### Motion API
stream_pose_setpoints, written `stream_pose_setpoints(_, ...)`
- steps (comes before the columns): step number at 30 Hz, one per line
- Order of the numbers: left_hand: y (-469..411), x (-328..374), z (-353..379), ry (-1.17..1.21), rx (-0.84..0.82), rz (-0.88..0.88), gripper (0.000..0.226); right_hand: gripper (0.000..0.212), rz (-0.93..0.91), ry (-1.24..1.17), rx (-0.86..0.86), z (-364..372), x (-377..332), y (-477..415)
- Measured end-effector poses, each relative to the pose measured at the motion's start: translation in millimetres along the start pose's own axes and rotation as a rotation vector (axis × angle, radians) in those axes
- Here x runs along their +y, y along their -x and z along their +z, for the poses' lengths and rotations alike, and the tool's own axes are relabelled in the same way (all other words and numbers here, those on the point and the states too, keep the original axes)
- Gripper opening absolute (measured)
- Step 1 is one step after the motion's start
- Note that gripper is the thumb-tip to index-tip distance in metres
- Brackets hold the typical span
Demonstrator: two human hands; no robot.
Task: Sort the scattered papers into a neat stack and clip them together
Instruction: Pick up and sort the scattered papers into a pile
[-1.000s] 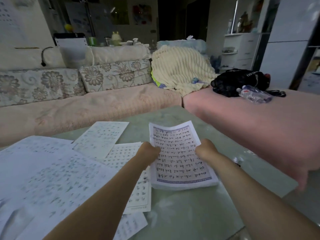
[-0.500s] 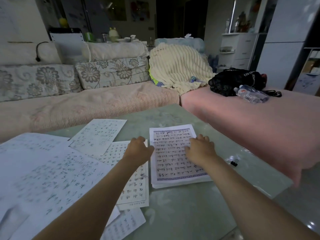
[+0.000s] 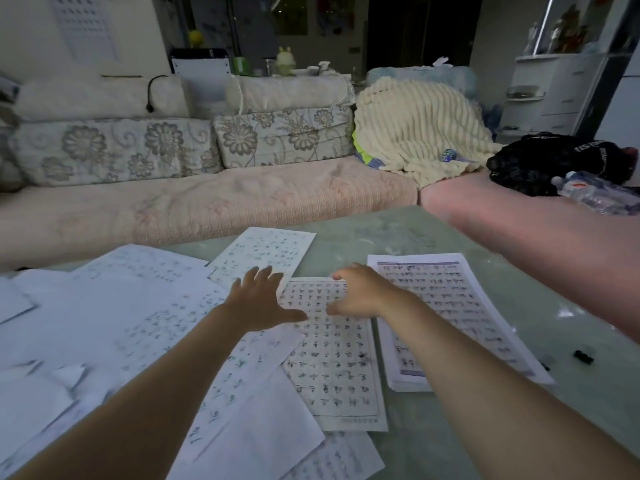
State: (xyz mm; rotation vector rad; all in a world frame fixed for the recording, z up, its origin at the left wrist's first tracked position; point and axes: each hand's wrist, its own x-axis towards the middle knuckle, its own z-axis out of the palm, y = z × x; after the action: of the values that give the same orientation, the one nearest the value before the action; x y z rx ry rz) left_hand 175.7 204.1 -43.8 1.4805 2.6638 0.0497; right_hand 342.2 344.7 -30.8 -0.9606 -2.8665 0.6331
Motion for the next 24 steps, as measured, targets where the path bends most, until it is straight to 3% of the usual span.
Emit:
stream_pose_setpoints(4,-1.6,-15.8,15.8,0.046,-0.095,-0.053,0.111,0.121,0.024,0.187,-0.111,8.1,-0.8,-25.4)
stream_pose_setpoints(9,2.1,-19.8,23.7,0.017,0.103,-0.017,0.086,0.122,0.085,0.275,-0.170,4.0,-8.0,-47.7)
stream_pose_setpoints(14,1.7,-19.9,23.8,-0.034,0.181,0.027,0.058,0.093,0.090,0.146,-0.054,17.8,-14.9,-47.4)
stream_pose_setpoints(16,0.8,-18.9,23.4,-0.003,0.180,0.032,0.046,0.071,0.036,0.085,0.041,25.8,-23.0,-48.0)
stream_pose_setpoints(19,-2.9,-10.0,19.9,-0.126,0.191,0.060,0.028,0.029,0.079,-0.260,0.138,30.7,-41.7,-46.6)
stream_pose_setpoints(20,-4.4,-6.8,18.7,-0.157,0.181,0.060,0.025,0.026,0.129,-0.376,0.149,30.8,-47.7,-46.4)
stream_pose_setpoints(22,-7.7,-4.3,18.3,-0.149,0.185,0.079,0.026,0.038,0.275,-0.518,0.111,28.6,-59.3,-43.9)
stream_pose_setpoints(24,-7.9,-6.1,20.9,-0.045,0.214,0.097,0.030,0.043,0.405,-0.650,0.049,28.0,-63.8,-42.8)
